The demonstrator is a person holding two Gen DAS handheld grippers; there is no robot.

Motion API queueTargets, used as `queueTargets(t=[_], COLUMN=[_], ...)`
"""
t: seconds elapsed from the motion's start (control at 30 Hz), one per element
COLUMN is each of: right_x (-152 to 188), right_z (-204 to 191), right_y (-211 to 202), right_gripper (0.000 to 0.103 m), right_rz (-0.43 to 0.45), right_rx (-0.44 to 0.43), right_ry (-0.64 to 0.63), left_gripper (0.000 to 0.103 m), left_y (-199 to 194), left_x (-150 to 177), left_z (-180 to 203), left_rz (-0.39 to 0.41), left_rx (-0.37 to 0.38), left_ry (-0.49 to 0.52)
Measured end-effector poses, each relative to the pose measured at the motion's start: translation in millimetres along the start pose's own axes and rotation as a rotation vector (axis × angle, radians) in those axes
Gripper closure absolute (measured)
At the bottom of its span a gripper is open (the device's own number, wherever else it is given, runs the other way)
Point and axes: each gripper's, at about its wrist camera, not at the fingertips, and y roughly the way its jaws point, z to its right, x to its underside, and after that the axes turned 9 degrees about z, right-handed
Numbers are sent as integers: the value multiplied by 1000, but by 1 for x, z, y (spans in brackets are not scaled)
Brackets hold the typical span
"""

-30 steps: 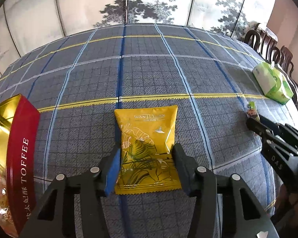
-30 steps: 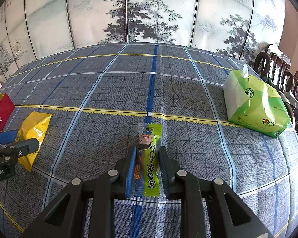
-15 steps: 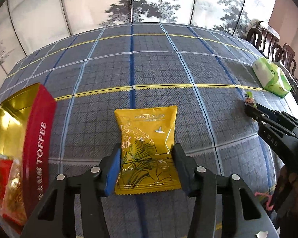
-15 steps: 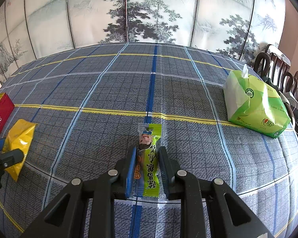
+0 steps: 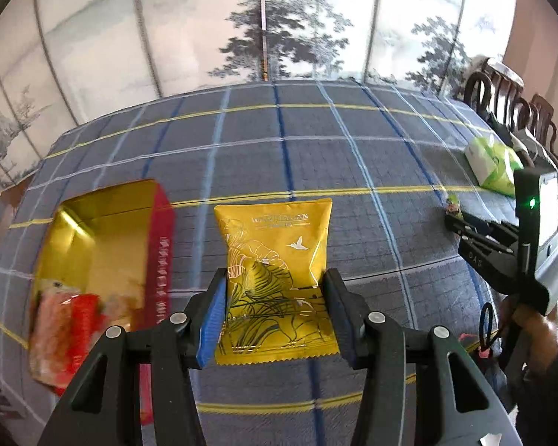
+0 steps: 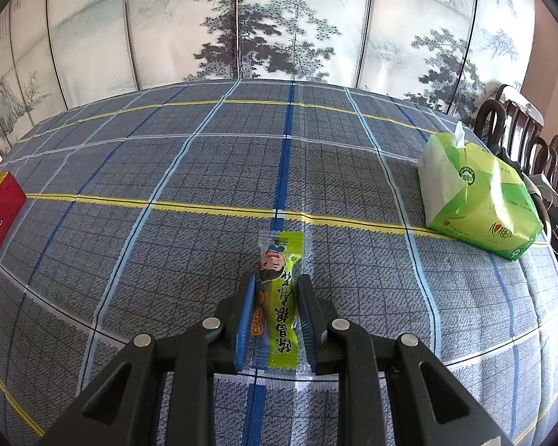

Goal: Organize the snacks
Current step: 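Carry the yellow foil packet into the gold tin with the left tool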

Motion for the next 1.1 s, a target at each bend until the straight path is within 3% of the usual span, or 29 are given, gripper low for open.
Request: queueTargets(t=[0.3,0.57,0.83,1.1], right_x=[0,0,-1,-1], right_z=[0,-1,0,0], right_y=[0,0,-1,-3], right_gripper=[80,80,80,80], right_rz=[0,0,0,2], right_rx=[1,3,5,20], right_ry=[-1,-2,-6,-22], left_gripper=[56,56,56,56], left_y=[-37,-40,-31,-24], left_x=[-6,10,32,47], left_z=[-69,-140,-164,-159], left_rz=[36,-16,-62,-83], left_rx=[-124,-234,-282,-265], left_ry=[-38,-112,-122,-72])
